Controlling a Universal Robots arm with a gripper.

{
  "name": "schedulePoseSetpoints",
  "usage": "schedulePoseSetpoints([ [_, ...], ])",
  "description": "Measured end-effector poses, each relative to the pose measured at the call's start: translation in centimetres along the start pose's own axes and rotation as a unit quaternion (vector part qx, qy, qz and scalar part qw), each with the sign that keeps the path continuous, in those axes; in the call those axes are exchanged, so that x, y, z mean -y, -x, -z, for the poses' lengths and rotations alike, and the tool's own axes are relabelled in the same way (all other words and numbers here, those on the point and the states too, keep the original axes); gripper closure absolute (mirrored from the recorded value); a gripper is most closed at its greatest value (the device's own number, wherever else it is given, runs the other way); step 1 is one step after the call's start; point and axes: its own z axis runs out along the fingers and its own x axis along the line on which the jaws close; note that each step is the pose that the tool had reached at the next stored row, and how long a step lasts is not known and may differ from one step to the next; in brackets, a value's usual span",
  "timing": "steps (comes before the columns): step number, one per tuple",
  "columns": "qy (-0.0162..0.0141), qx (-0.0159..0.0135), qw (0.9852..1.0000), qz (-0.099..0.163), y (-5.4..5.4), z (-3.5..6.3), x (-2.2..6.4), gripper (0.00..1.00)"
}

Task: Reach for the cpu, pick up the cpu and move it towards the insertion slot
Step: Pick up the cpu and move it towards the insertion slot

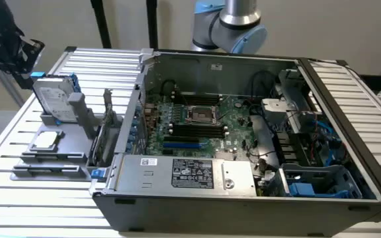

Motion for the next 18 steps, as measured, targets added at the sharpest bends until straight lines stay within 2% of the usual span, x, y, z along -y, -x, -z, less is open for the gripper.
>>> schedulePoseSetpoints([
  [18, 0.0, 0.0, 1.0, 0.0, 0.0, 0.0, 0.0, 0.89],
])
